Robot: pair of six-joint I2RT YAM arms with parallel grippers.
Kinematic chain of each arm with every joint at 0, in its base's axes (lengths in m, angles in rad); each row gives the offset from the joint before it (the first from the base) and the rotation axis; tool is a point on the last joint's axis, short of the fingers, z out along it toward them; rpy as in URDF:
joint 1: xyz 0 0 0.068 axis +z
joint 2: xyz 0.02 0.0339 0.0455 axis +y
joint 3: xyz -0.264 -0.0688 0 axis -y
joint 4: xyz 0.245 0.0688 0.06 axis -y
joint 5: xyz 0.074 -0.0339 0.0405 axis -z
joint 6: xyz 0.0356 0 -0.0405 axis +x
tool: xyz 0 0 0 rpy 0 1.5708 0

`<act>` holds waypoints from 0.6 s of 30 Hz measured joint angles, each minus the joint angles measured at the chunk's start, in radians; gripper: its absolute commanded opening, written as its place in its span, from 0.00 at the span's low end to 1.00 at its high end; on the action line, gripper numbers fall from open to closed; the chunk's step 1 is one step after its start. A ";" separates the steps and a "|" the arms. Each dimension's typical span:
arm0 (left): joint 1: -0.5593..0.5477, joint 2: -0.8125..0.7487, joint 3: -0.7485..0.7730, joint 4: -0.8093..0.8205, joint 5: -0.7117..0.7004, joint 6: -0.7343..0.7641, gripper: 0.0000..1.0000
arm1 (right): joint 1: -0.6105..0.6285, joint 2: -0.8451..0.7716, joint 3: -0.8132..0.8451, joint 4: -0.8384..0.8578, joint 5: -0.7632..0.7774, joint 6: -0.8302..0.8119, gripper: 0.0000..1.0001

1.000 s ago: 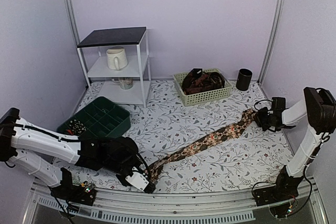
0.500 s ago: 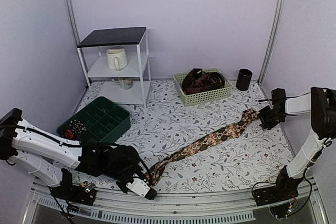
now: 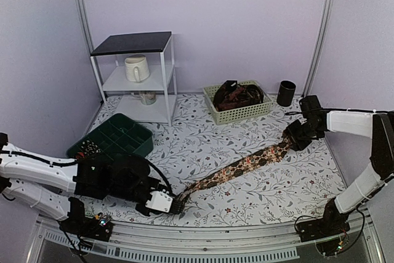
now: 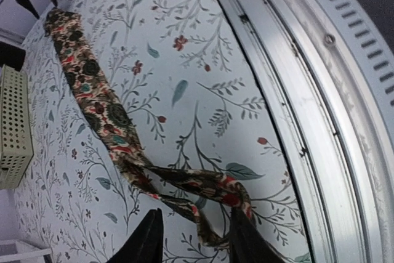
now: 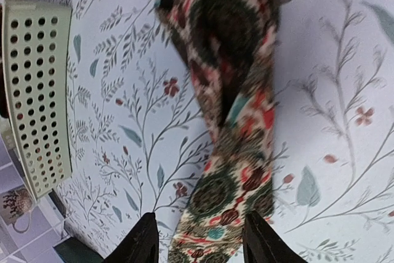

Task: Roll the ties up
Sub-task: Flatten out the tie at the center of the board.

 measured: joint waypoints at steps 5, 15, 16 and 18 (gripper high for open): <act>0.064 -0.058 0.020 0.044 0.053 -0.114 0.37 | 0.118 0.087 0.099 -0.050 -0.002 0.074 0.50; 0.071 0.101 0.054 0.073 0.060 -0.241 0.34 | 0.169 0.256 0.214 -0.158 -0.002 0.171 0.50; 0.071 0.119 0.054 0.070 0.060 -0.246 0.34 | 0.169 0.262 0.214 -0.169 -0.001 0.178 0.50; 0.071 0.148 0.057 0.064 0.057 -0.250 0.34 | 0.169 0.273 0.217 -0.187 0.003 0.188 0.50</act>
